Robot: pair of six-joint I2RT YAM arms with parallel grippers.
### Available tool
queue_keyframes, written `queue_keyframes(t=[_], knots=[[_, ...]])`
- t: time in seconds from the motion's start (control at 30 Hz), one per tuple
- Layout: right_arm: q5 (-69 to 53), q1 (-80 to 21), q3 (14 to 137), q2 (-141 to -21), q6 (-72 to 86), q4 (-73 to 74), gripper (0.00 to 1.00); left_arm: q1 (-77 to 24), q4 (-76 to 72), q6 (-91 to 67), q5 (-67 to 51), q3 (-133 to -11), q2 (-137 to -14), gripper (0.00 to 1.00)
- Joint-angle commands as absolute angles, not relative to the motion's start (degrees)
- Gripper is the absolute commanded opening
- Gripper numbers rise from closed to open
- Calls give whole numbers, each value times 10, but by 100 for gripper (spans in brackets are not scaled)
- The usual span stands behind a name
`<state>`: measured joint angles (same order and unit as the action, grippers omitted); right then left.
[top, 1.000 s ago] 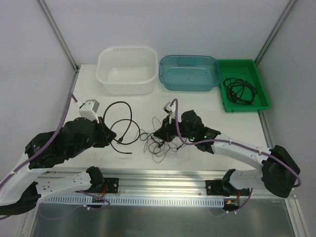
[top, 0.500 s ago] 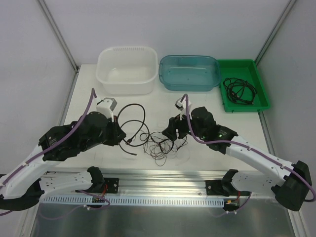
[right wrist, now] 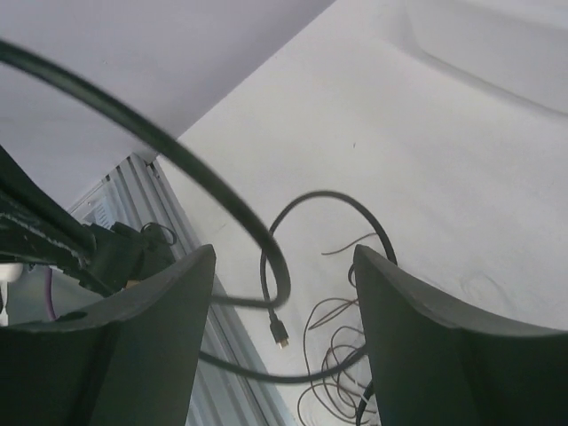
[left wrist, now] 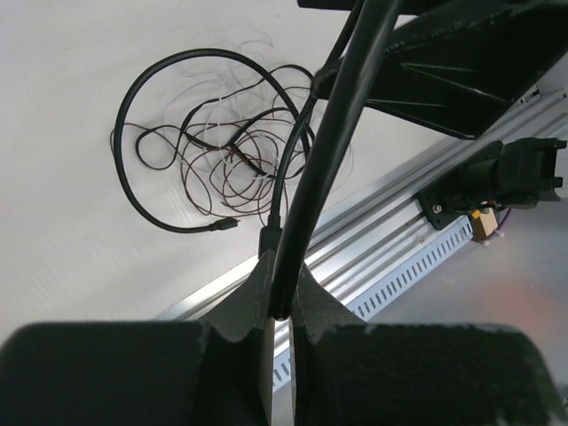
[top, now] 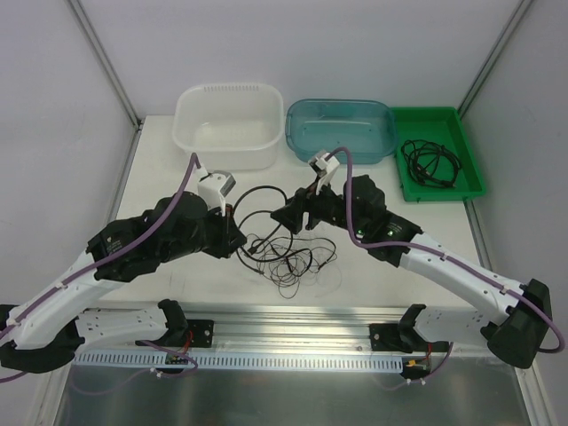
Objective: Untangle the cables
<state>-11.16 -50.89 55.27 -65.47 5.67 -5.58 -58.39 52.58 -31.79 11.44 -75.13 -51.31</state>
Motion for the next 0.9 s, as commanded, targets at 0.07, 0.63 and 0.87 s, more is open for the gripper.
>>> queue_keyframes(t=[0.07, 0.63, 0.87], knots=[[-106, -511, 622, -678, 29, -81, 60, -577, 468, -278, 69, -776, -524, 0], [76, -457, 872, -626, -162, 229, 1, -577, 401, -233, 170, -816, -545, 65], [239, -362, 980, -663, -213, 311, 1, -577, 384, -193, 186, -811, -552, 99]])
